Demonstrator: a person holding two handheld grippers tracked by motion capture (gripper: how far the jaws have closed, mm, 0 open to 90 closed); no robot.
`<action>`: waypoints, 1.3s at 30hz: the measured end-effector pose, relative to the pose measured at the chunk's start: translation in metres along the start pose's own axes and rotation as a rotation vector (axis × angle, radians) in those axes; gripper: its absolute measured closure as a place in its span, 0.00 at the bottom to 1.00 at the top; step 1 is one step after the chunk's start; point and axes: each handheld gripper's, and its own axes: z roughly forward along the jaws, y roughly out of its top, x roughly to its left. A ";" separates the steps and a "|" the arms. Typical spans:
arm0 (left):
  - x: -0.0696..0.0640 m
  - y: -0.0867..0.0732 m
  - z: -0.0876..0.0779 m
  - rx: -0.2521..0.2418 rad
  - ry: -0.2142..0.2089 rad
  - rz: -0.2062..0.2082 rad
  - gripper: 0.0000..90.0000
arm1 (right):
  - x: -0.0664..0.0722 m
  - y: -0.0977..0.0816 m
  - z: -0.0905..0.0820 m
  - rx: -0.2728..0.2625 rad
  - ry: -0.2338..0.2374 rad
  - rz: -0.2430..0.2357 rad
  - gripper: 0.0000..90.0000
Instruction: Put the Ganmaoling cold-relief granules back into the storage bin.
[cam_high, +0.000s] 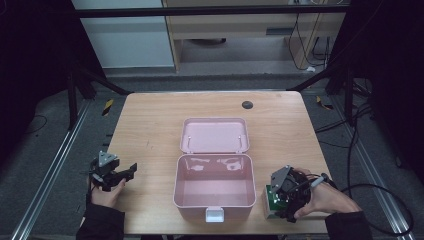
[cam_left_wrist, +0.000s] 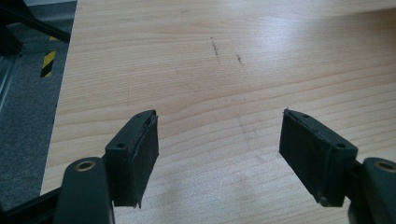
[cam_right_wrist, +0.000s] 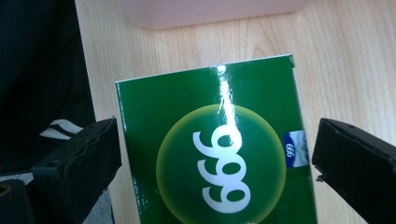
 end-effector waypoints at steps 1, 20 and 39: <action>0.000 0.000 0.000 0.001 0.001 0.001 0.31 | 0.000 0.000 0.001 0.004 0.003 0.001 0.02; -0.001 0.000 0.001 0.006 0.005 0.011 0.31 | -0.005 0.002 0.020 0.058 0.046 -0.016 0.07; -0.001 0.000 0.001 0.008 0.008 0.011 0.32 | -0.007 -0.001 0.020 0.051 0.062 0.044 0.17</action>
